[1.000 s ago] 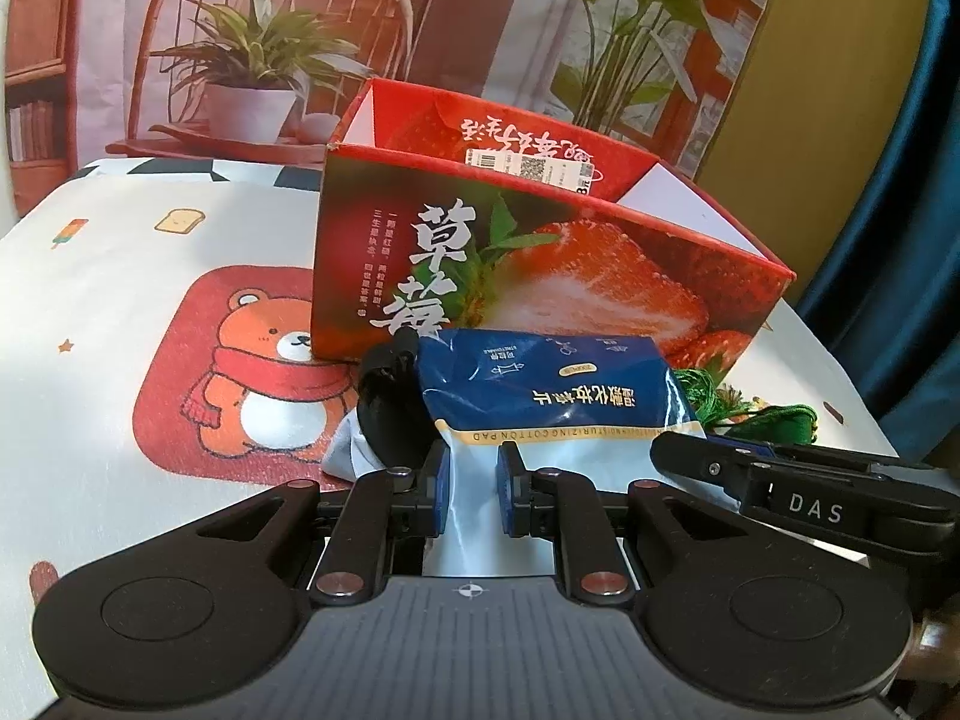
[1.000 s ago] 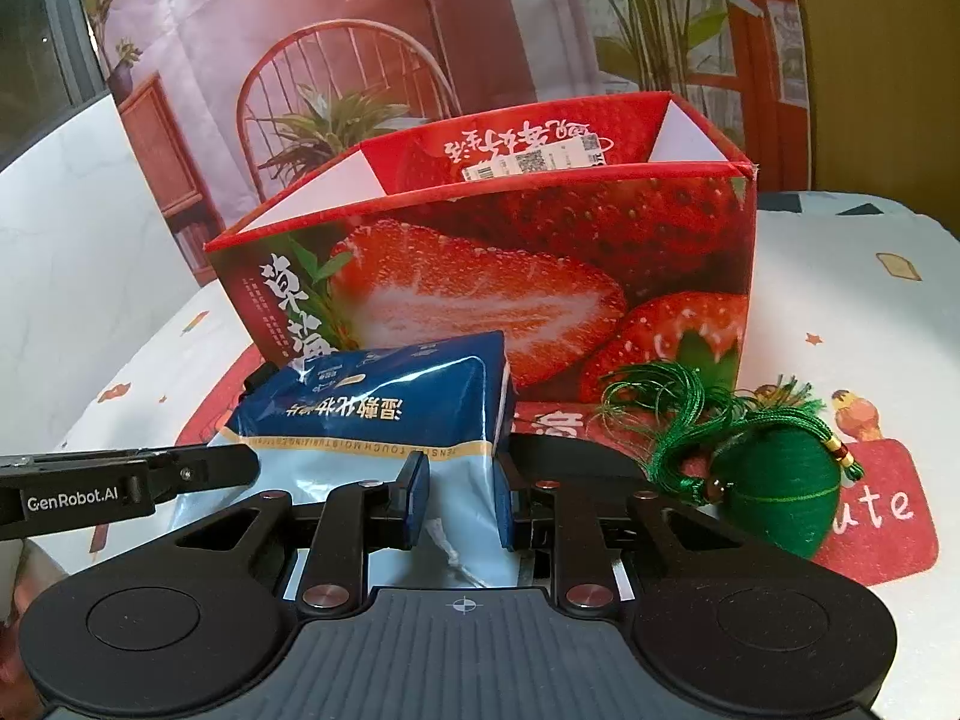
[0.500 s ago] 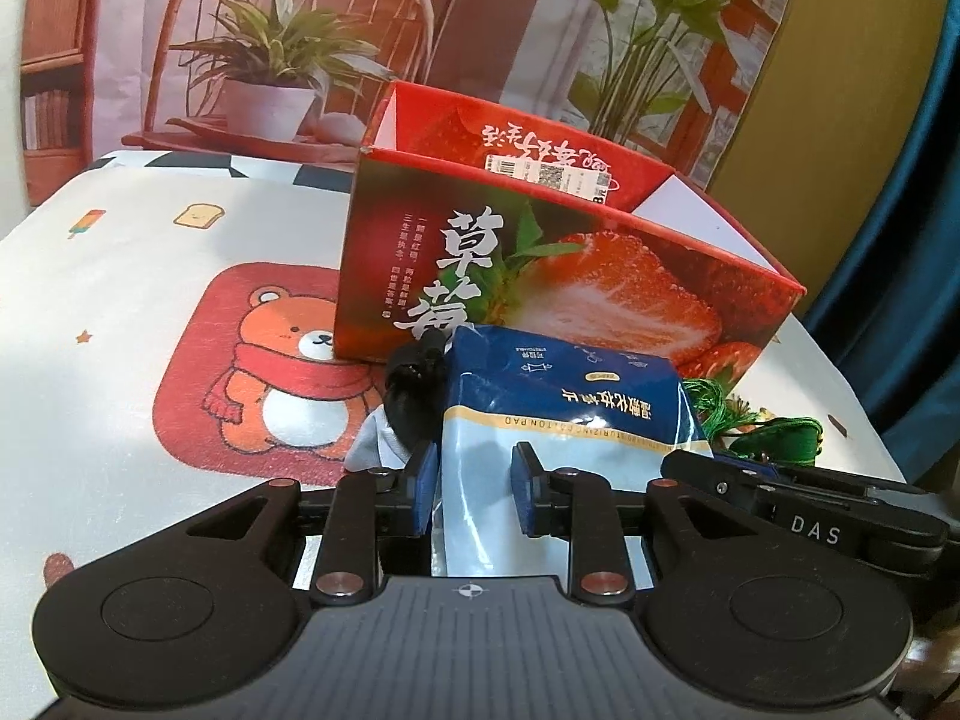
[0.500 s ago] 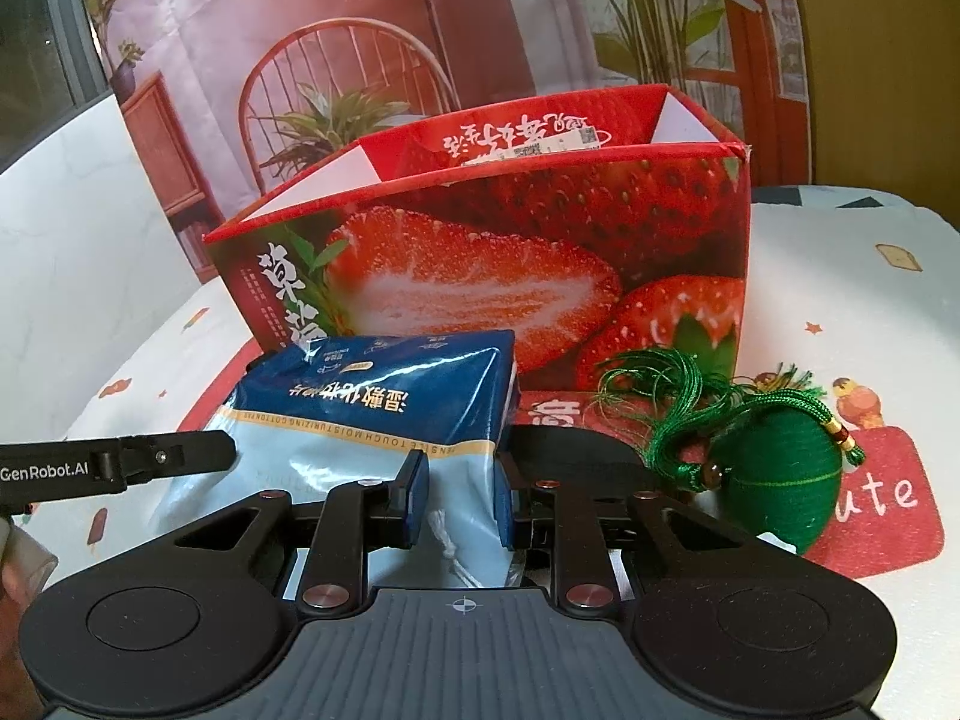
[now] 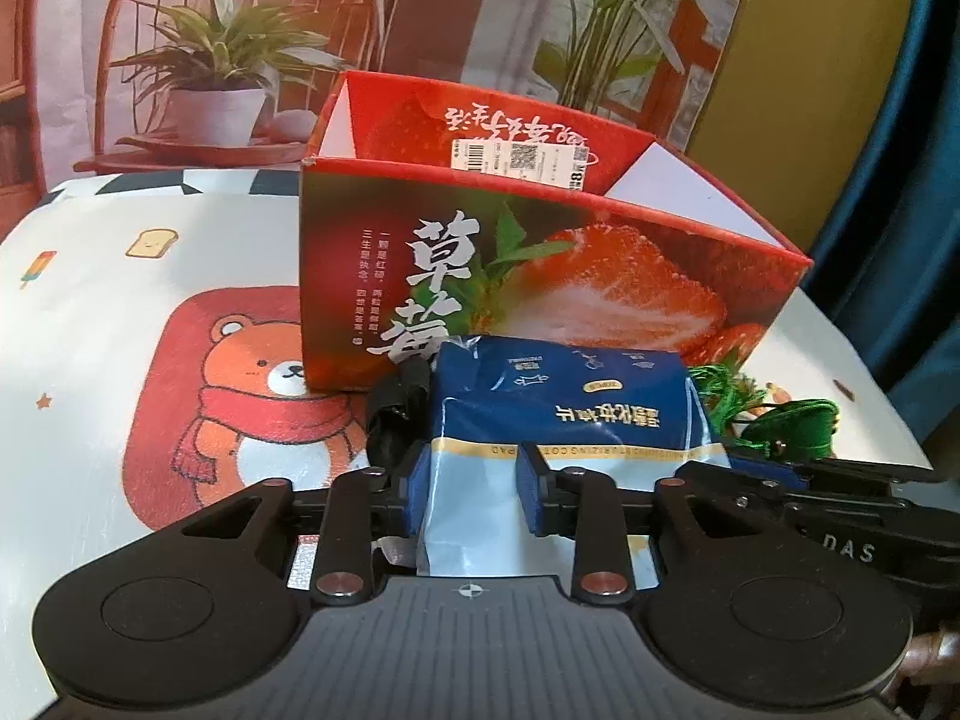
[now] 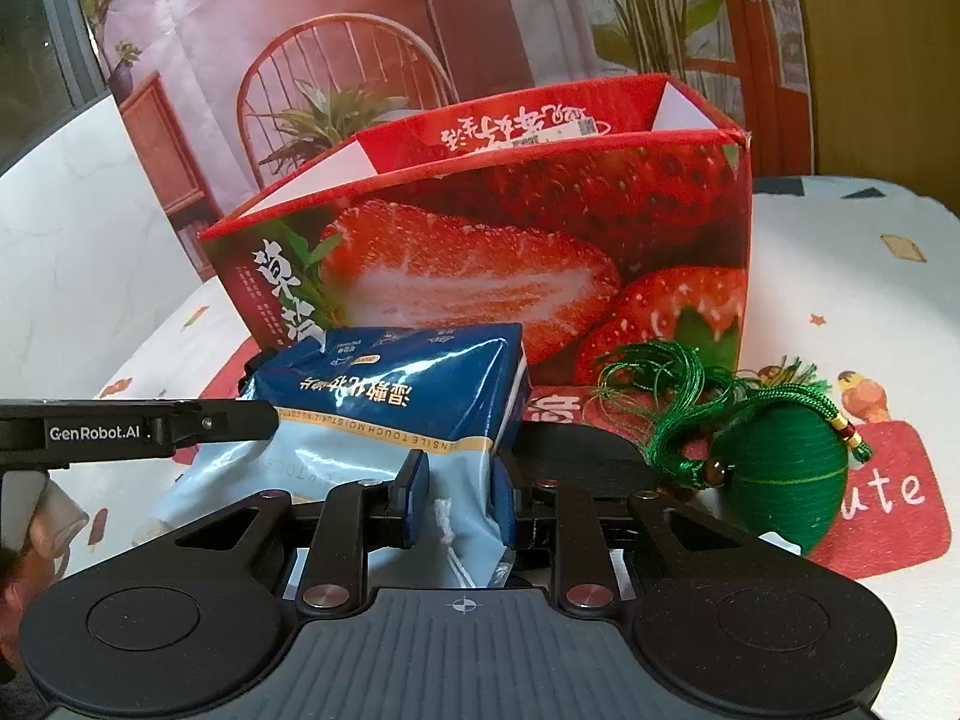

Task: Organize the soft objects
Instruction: 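Lift the blue cotton-pad bag with the left tool, then carry the blue bag with the left tool over the red box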

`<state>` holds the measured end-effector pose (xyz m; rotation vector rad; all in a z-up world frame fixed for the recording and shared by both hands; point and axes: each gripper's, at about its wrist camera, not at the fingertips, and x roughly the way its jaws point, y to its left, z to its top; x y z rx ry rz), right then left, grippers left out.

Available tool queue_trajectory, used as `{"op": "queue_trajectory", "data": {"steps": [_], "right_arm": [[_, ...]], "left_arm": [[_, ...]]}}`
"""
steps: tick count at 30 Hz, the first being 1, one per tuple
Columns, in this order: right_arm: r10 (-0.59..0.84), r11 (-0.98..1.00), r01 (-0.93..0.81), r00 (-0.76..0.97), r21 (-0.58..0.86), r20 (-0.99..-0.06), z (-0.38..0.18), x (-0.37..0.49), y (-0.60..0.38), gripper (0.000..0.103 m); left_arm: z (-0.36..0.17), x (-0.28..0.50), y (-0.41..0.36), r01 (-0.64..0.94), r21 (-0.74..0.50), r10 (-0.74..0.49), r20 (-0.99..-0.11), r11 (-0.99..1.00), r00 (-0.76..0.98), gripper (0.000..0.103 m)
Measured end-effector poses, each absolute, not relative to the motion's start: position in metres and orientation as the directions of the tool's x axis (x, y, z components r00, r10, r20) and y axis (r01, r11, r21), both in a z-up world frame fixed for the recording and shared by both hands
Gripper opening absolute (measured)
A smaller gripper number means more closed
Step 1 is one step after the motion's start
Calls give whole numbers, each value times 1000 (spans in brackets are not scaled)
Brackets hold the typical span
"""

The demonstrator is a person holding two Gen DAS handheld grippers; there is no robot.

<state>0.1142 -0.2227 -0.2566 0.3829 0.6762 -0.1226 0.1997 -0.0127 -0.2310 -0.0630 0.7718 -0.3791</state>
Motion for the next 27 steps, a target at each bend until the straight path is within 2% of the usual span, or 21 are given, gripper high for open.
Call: {"op": "queue_trajectory", "data": {"steps": [2,6,12,23,27], "right_arm": [[34,912,235,774,337,-632,-257,115,-227,24],[56,895,241,775,375,-630,-257,114,-234,19],[18,915,229,801,333,-599,-244,108,-230,15],[-22,955,156,885,252,-465,-188,102,-232,14],[-16,959,144,886,243,-463,-169,114,-239,12]], "left_arm": [[-230,197,-14,326,-192,-367,-663,926,652,18],[-225,191,-18,342,-163,-362,-652,925,667,11],[-207,178,-21,368,-147,-377,-610,918,697,10],[-153,169,-19,407,-154,-427,-493,900,758,10],[-137,181,-22,411,-158,-434,-474,898,766,10]]}}
